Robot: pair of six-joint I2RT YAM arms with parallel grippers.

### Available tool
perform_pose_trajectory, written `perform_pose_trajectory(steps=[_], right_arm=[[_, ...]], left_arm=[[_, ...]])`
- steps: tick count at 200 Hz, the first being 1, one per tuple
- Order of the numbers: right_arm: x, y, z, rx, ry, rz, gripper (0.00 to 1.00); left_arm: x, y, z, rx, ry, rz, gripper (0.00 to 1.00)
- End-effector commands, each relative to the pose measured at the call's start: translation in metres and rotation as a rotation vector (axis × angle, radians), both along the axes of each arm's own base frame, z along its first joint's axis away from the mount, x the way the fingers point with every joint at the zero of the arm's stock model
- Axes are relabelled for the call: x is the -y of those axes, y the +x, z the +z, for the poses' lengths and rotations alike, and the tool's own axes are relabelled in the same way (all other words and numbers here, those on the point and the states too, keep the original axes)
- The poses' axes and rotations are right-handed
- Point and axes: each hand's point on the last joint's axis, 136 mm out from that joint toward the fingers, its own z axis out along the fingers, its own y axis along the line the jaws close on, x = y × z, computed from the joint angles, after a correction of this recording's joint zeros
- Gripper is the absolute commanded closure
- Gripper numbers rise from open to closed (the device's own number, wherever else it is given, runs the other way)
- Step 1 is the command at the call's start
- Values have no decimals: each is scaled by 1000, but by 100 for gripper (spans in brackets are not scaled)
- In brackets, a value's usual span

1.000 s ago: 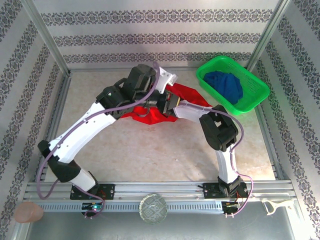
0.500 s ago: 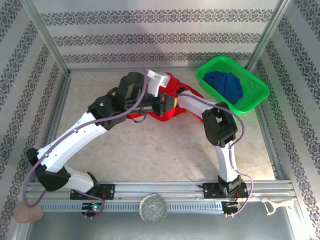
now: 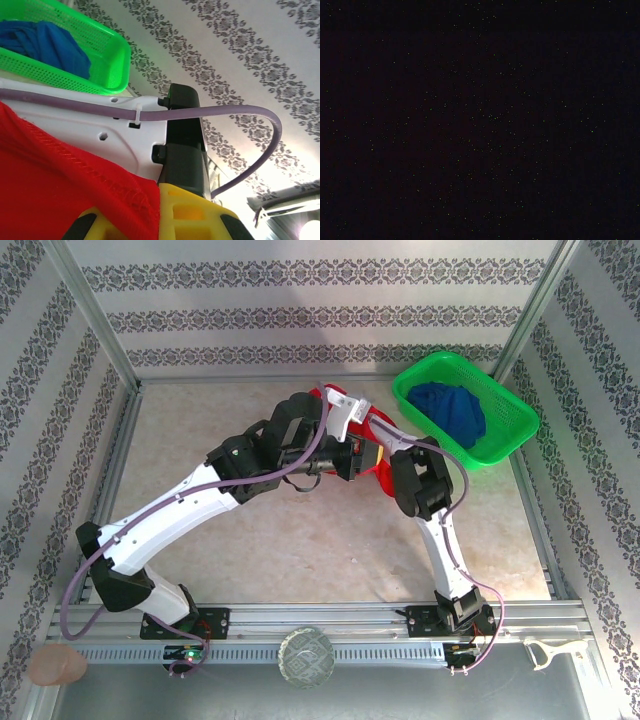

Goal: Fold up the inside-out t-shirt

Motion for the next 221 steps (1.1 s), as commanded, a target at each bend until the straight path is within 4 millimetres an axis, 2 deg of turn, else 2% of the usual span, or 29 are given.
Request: perform_pose_trajectory(steps=[1, 40, 67, 92, 123, 139, 157, 173, 189, 209, 221], right_arm=[[18, -39, -42, -259, -76, 64, 6], [14, -69, -58, -418, -73, 156, 6], [12, -82, -65, -485, -71, 217, 15], [0, -82, -63, -503, 39, 255, 45], [-16, -80, -59, -492, 151, 325, 100], [-24, -74, -52, -446, 196, 363, 100], [-34, -61, -25, -331, 233, 424, 100], [-44, -49, 9, -212, 264, 479, 100], [-53, -47, 45, -111, 269, 544, 100], [-63, -58, 78, -8, 268, 618, 100], [-67, -73, 88, 31, 270, 650, 100]], left_arm=[[6, -36, 60, 82, -169, -116, 100], [1, -11, 50, 59, -172, -31, 100], [-1, -2, 47, 54, -180, -7, 100], [-3, 5, 46, 47, -185, 12, 100], [-9, 15, 43, 39, -184, 46, 100], [-14, 23, 40, 25, -196, 69, 100], [-27, 43, 35, -5, -220, 123, 100], [-49, 76, 30, -42, -265, 208, 100], [-90, 123, 20, -65, -291, 343, 100], [-161, 192, -5, -116, -339, 557, 100], [-204, 231, -25, -162, -377, 666, 100]])
